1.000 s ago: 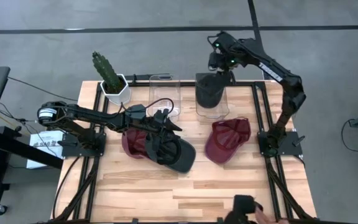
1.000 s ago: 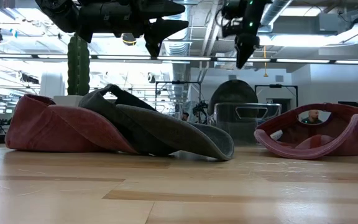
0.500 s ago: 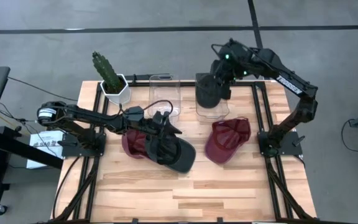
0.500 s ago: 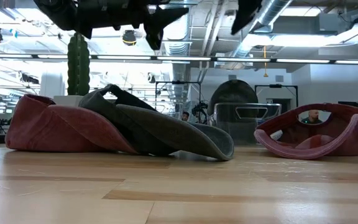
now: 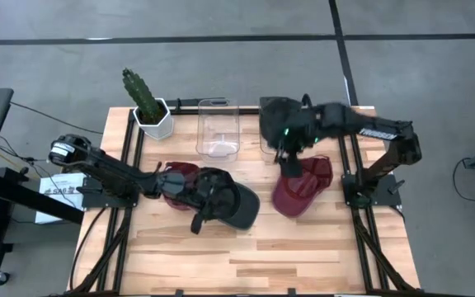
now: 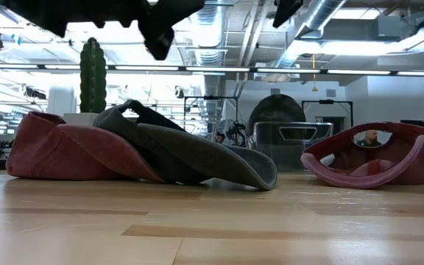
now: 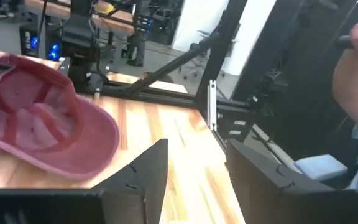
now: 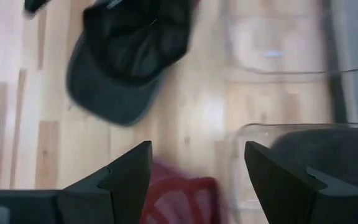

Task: Pick & Place hat
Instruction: Put the black cap into the transparent bin

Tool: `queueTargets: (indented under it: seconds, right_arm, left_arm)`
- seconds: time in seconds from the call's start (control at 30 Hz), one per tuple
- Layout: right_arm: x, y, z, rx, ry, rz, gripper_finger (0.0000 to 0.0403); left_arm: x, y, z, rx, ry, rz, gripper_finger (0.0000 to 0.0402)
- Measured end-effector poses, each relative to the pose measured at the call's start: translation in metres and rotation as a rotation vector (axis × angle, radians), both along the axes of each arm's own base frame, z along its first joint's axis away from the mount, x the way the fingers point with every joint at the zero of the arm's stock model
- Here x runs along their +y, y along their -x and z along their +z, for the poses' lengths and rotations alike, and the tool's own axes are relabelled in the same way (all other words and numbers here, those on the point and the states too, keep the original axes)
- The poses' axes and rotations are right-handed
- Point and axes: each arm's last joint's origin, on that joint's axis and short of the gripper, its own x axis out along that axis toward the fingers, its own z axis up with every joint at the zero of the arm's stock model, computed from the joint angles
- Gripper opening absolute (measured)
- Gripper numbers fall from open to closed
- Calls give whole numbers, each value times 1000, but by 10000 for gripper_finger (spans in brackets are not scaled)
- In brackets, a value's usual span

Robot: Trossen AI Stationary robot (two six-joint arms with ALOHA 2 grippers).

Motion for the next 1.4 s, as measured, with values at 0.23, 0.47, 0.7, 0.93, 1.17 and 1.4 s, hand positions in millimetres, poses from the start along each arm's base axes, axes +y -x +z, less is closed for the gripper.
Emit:
queueTargets:
  seconds: [0.23, 0.47, 0.7, 0.93, 1.17, 1.4]
  right_arm:
    - [49, -16, -67, 40, 37, 49, 249]
    - [87, -22, -132, -98, 64, -54, 249]
    - [114, -19, -175, -351, 123, -60, 249]
    - [143, -22, -198, -468, 54, 125, 249]
    - [178, -37, -239, -532, 58, 245, 249]
    - [184, -62, -266, -525, 186, 207, 249]
  left_arm:
    - [-24, 10, -2, -2, -4, -40, 159]
    - [-32, 14, -1, -5, 5, -67, 160]
    - [-36, 16, 0, -15, 13, -83, 159]
    - [-37, 16, 0, -19, 15, -85, 160]
    - [-37, 16, 0, -19, 14, -72, 159]
    - [-37, 16, 0, -19, 13, -68, 159]
